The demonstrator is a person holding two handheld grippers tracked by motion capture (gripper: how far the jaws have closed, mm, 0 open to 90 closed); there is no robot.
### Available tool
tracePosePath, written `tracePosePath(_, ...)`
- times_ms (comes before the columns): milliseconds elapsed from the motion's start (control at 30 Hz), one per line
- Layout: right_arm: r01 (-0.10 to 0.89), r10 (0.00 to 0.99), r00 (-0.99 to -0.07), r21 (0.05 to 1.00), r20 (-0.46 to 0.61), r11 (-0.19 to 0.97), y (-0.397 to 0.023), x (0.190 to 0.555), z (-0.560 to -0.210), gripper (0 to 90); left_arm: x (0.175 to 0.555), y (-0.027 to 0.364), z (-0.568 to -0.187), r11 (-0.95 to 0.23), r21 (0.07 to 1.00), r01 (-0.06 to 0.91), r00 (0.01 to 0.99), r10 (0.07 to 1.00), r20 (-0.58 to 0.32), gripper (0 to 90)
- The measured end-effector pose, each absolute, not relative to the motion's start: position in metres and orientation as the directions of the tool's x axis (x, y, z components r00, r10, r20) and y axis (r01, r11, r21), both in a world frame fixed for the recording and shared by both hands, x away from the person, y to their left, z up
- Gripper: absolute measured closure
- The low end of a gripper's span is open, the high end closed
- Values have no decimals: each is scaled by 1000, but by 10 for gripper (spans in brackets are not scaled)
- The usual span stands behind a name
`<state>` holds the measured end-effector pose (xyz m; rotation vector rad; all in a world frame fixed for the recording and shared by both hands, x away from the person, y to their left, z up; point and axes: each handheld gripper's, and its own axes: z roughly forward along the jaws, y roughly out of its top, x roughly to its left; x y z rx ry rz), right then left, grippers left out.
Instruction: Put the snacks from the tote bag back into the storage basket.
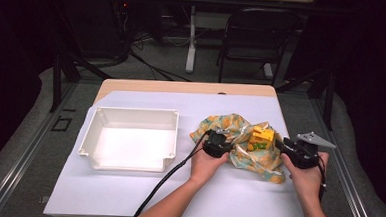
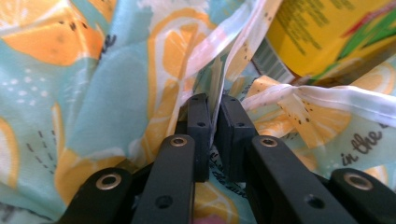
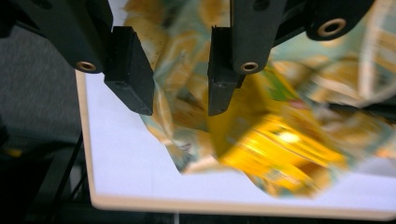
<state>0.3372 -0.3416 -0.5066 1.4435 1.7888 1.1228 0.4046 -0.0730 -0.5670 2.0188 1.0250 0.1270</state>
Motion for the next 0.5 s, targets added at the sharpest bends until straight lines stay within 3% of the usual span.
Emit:
tracePosePath(133, 458, 968, -243, 887, 68, 53, -333, 327, -502, 730, 400, -75, -568, -303, 737, 604, 660, 708, -250, 822)
tracePosePath(300, 565, 953, -266, 825, 146, 31, -328, 335, -531, 833, 399, -74, -567, -323, 735, 596, 685, 682, -256, 804)
tracePosePath(500, 643, 955, -239, 765, 175, 21, -334, 344, -549, 867, 398, -75, -567, -322, 731, 602, 680, 686, -258, 809)
